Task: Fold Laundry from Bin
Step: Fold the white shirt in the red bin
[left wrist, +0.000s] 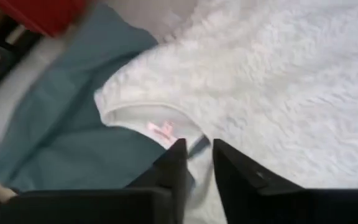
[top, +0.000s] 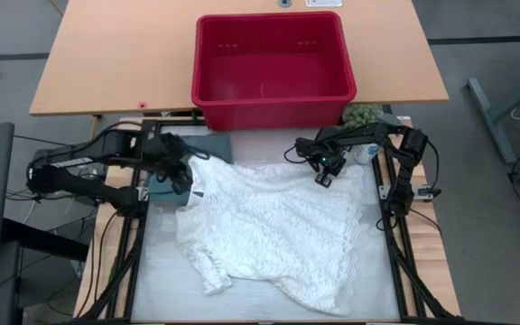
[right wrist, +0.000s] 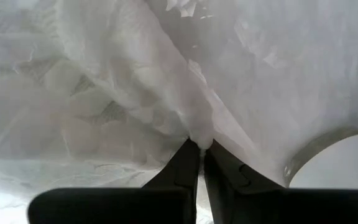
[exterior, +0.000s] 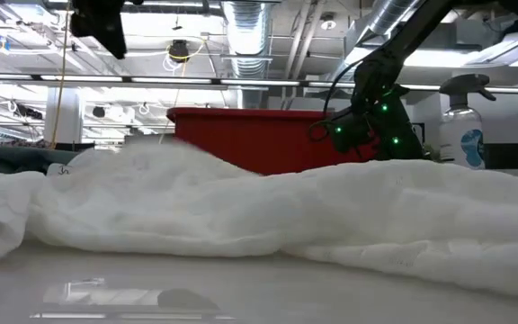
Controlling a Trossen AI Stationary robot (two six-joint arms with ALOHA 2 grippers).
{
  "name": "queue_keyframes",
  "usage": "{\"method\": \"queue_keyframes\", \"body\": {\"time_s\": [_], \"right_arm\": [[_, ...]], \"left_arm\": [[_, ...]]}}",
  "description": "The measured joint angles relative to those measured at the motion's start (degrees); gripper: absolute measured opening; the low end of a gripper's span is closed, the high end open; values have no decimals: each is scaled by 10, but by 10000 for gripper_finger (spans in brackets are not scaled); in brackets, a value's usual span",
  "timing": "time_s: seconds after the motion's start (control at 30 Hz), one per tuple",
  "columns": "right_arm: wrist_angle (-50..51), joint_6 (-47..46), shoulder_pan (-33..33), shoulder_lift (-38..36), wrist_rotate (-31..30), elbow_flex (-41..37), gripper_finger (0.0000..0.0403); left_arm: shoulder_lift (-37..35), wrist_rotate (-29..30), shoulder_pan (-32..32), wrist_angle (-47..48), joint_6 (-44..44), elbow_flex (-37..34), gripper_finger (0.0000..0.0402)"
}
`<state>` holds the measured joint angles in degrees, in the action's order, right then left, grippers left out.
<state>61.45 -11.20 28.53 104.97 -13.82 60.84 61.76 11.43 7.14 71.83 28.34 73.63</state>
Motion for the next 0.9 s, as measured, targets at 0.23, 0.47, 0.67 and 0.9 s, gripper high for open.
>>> {"method": "queue_keyframes", "body": {"time_s": [0.23,0.47,0.67,0.9], "right_arm": [[0,-5,-7,0,0,0,48],[-31,-4,-30,-23,-5,-2,48],[-39,15,-30,-73,-30,-2,48],[-7,-3,-4,-139,-121,-1,58]], "left_arm": [[-30,-7,-115,2,179,-23,133],[-13,114,-339,-136,477,-173,143],[23,168,-476,-264,737,-301,144],[75,153,-535,-342,816,-352,144]]}}
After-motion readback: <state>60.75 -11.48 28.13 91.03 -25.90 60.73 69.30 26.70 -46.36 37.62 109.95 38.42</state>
